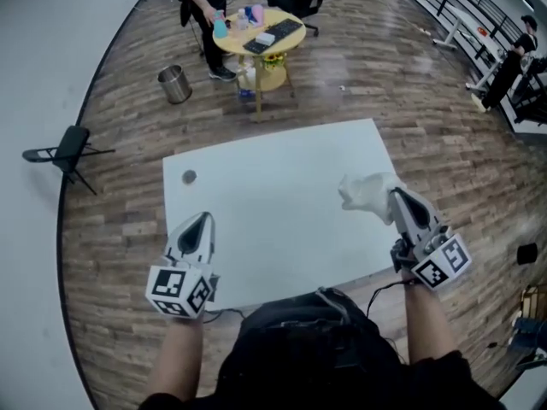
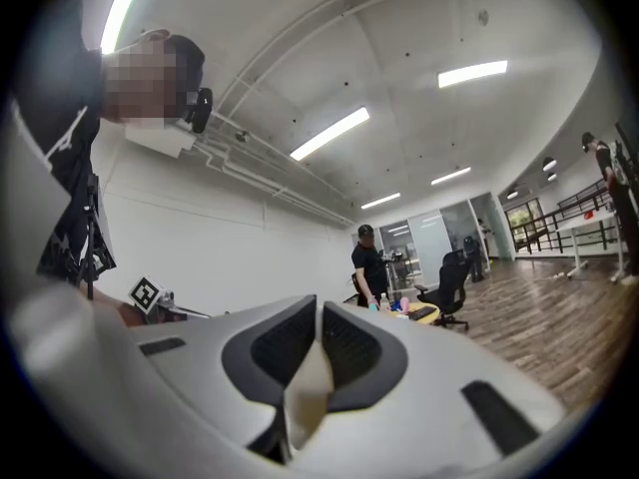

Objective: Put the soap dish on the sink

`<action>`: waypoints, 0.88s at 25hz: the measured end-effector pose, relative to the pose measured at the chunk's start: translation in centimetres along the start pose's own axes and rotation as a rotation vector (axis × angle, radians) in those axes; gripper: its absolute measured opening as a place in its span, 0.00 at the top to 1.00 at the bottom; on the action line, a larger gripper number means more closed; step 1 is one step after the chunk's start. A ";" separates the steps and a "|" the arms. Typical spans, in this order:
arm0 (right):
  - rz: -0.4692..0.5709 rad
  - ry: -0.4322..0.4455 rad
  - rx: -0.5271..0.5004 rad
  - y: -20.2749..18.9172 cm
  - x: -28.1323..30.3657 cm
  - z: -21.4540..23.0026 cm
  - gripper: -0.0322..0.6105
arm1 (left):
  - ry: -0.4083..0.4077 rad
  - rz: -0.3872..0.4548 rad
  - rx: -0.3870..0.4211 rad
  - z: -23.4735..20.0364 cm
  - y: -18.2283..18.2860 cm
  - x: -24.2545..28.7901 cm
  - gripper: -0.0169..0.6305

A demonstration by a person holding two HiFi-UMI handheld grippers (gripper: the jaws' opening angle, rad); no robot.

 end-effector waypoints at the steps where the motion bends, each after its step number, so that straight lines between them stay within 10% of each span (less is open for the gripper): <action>1: 0.006 0.009 0.005 0.0 0.1 0.1 0.91 | 0.011 0.006 0.005 0.1 0.3 -0.3 0.99; 22: -0.025 0.147 0.040 -1.2 2.5 -0.5 0.91 | 0.129 -0.008 -0.043 1.0 -0.8 -3.3 0.99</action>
Point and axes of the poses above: the fingertips, and each gripper's own axes: x forward along the fingers, z to its right, y out of its top, the point moved 2 cm from there along -x, backward along the fingers, and after that the axes turned 5 degrees about x, right-handed, at the moved point
